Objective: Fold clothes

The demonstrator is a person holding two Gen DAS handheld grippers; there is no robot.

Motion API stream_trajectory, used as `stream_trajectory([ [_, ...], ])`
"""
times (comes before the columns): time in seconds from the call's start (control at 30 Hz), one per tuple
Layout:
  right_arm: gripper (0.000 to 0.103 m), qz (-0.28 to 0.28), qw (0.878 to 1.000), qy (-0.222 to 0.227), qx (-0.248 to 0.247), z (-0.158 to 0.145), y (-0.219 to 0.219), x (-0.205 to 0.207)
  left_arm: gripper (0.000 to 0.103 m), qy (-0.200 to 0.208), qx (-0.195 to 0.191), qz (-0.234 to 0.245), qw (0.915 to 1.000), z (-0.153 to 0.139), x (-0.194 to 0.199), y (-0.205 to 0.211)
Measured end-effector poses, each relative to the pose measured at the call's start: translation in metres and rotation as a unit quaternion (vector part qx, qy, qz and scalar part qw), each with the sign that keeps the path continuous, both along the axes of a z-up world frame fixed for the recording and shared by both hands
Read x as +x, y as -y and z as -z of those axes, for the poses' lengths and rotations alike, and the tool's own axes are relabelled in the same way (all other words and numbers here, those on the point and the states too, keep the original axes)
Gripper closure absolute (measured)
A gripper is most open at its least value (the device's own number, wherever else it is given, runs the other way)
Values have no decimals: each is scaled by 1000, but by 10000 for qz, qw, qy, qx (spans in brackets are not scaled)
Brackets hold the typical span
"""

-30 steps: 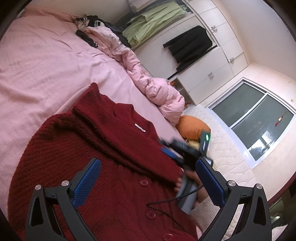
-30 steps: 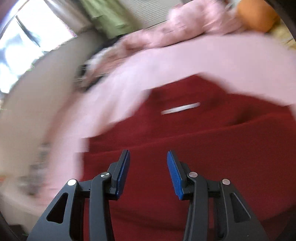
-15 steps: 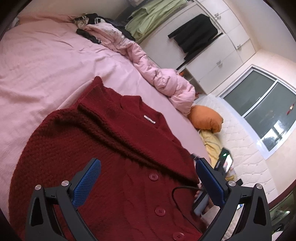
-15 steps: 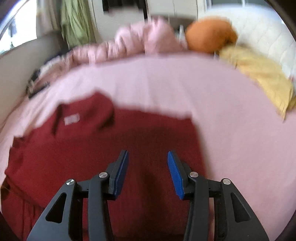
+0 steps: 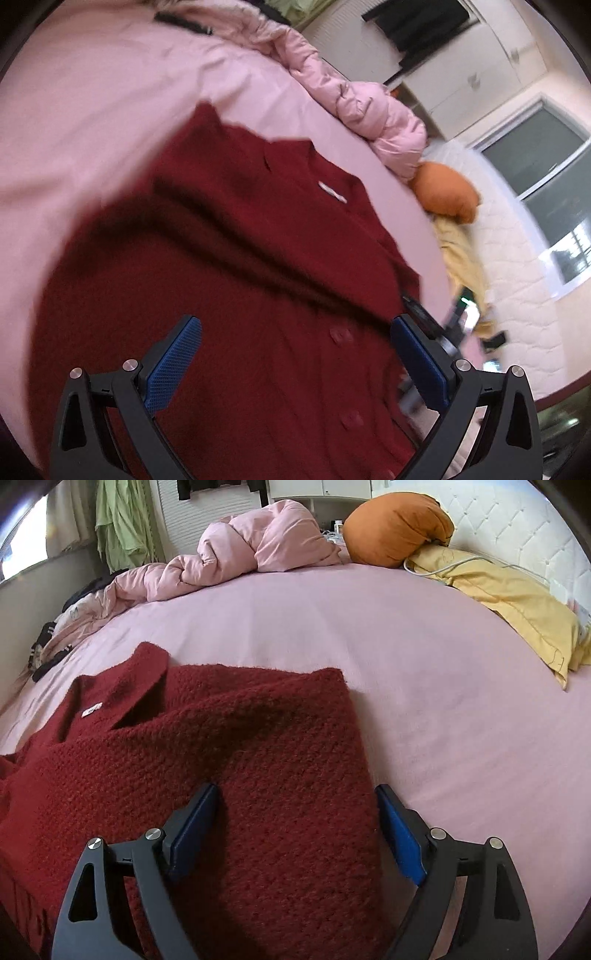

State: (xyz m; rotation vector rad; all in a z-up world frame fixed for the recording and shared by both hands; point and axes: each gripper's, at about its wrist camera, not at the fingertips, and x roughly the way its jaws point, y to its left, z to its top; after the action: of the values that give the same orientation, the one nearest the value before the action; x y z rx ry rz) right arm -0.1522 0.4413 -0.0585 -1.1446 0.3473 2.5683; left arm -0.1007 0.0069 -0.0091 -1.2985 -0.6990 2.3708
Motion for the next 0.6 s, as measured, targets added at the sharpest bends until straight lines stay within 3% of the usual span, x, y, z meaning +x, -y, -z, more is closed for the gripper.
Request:
stream_trajectory([
  [0.07, 19, -2, 10000, 2, 40, 1, 0, -3, 0, -399, -636, -125, 9971, -17, -27, -2],
  [0.13, 19, -3, 10000, -14, 28, 2, 1, -1, 0, -880, -1575, -116, 9835, -32, -60, -11],
  [0.2, 18, -5, 10000, -24, 31, 2, 1, 0, 0, -1165, -2013, 304, 9721, -31, -88, -19],
  [0.27, 18, -2, 10000, -37, 34, 2, 1, 1, 0, -1133, -2416, 535, 9622, -17, -115, -28],
  [0.33, 18, -1, 10000, -45, 41, 2, 1, 0, 0, -1004, -2433, 671, 9624, -1, -128, -31],
  [0.43, 18, -3, 10000, -44, 37, 2, 1, 0, 0, -495, -2219, 631, 9718, 44, -141, -28],
  [0.5, 18, -5, 10000, -41, 35, 2, 1, 0, 0, -845, -2491, 547, 9632, 62, -133, -32],
  [0.6, 18, -5, 10000, -37, 35, 2, 1, 0, 0, -933, -2733, 548, 9558, 61, -130, -40],
])
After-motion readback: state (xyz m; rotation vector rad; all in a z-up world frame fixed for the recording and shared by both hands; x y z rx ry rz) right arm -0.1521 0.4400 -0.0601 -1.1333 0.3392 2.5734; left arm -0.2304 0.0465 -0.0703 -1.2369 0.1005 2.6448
